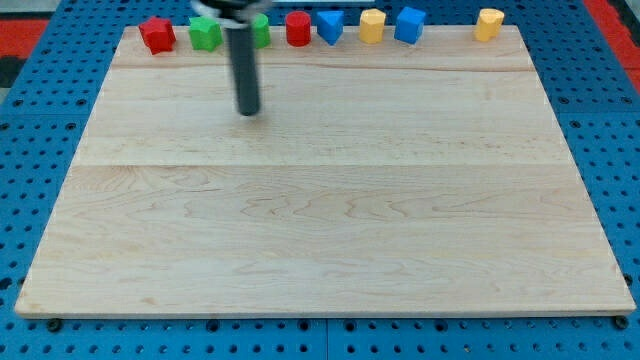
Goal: Slide the red star towards the top
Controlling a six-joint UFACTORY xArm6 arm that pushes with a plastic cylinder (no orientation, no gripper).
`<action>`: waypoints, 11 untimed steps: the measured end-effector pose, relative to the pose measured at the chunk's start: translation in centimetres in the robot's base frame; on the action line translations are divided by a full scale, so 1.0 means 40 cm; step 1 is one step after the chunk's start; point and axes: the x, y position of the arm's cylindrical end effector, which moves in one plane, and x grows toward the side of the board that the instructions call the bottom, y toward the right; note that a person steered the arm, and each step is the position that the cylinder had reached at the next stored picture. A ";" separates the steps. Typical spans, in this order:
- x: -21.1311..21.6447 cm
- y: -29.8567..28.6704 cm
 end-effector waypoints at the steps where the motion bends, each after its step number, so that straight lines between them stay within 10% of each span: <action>1: -0.035 -0.253; 2: -0.036 -0.434; 11: -0.285 -0.265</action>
